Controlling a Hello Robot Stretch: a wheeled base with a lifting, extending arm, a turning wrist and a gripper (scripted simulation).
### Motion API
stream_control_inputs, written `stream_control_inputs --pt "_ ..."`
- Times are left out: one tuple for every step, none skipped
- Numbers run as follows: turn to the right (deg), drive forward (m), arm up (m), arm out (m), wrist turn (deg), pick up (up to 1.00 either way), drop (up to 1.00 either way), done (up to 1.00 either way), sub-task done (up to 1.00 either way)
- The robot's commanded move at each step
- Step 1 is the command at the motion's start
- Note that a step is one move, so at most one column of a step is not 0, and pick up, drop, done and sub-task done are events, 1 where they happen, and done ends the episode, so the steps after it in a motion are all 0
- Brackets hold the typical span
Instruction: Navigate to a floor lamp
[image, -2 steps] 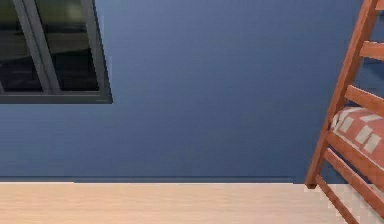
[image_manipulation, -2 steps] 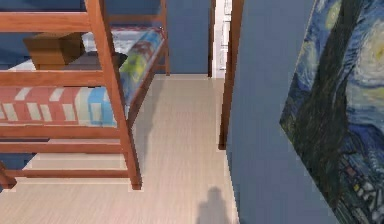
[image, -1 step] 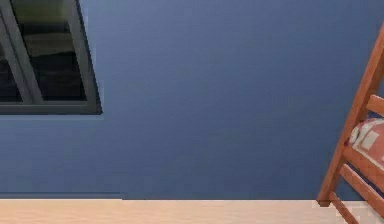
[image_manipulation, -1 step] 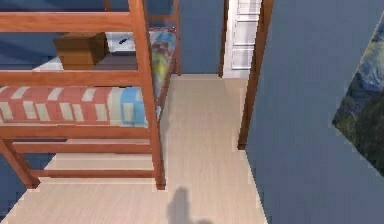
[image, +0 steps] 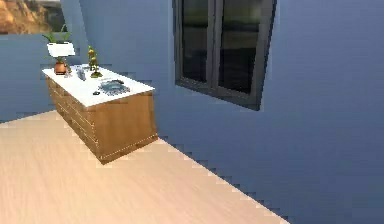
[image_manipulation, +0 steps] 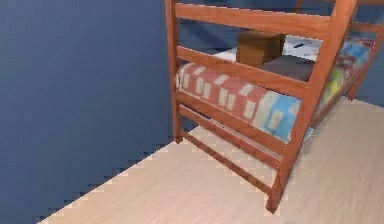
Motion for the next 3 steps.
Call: stream_control_inputs --pt "-45.0 0.0 0.0 0.0 0.0 0.0 0.0 0.0 0.0" --pt "0.0 1.0 0.0 0.0 0.0 0.0 0.0 0.0 0.0" --pt "-3.0 0.0 0.0 0.0 0.0 0.0 0.0 0.0 0.0"
